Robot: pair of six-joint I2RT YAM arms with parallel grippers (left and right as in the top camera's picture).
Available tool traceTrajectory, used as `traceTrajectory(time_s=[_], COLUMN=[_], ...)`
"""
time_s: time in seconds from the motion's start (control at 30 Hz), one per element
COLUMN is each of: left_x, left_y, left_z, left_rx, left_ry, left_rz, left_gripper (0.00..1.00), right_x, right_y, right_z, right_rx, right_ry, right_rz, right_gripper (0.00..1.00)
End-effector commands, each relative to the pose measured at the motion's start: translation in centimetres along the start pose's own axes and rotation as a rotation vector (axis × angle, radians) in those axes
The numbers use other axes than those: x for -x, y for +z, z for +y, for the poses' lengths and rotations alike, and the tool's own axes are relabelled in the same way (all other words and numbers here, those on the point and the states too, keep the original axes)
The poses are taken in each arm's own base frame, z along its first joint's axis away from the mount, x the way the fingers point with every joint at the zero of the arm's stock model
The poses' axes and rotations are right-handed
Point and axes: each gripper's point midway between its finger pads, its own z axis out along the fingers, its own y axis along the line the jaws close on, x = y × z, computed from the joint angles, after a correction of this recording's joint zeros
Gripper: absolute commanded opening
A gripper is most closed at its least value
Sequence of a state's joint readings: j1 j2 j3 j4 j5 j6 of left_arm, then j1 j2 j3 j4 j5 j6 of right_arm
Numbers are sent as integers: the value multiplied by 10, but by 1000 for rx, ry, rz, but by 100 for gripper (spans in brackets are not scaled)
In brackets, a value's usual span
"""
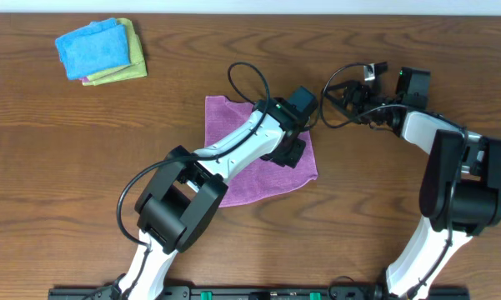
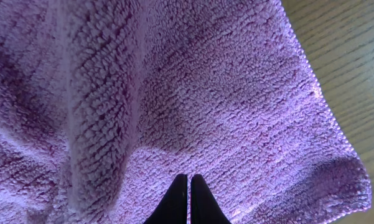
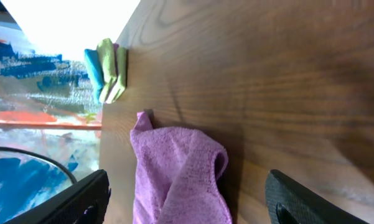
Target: Fold the cloth
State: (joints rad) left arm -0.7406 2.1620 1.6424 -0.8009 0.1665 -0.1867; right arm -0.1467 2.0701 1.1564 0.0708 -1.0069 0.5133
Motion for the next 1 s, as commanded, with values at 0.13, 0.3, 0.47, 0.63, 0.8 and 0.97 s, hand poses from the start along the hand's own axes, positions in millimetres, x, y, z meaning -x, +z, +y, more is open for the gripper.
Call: traceTrajectory(time_s=[0.13,0.3,0.47,0.63,0.8,0.97], left_x=[-12,5,28,17,-16,-29], left_y=[0,-36,-101,-105,-72,-48], left_z=[7,10,54,92,107,113], left_rx=[28,30,126,102,114,71], left_ry=[-6,16,-55,-125,-147,-170], left_rz=[41,-53,-226,-175,-76,-60], left_gripper=[6,6,6,6,6,6], right_x=[11,14,21,0,-54,-96], right_y=[-17,-25,-39,-63,-74,-56], right_z=[-8,16,39,53,59,48], right_rx=[23,102,22,-292,-574,-678], right_ry=[13,-41,-112,-270,-398,-421], right_rz=[-31,-10,-42,7,173,287], right_gripper=[63,45,41,43,38,2])
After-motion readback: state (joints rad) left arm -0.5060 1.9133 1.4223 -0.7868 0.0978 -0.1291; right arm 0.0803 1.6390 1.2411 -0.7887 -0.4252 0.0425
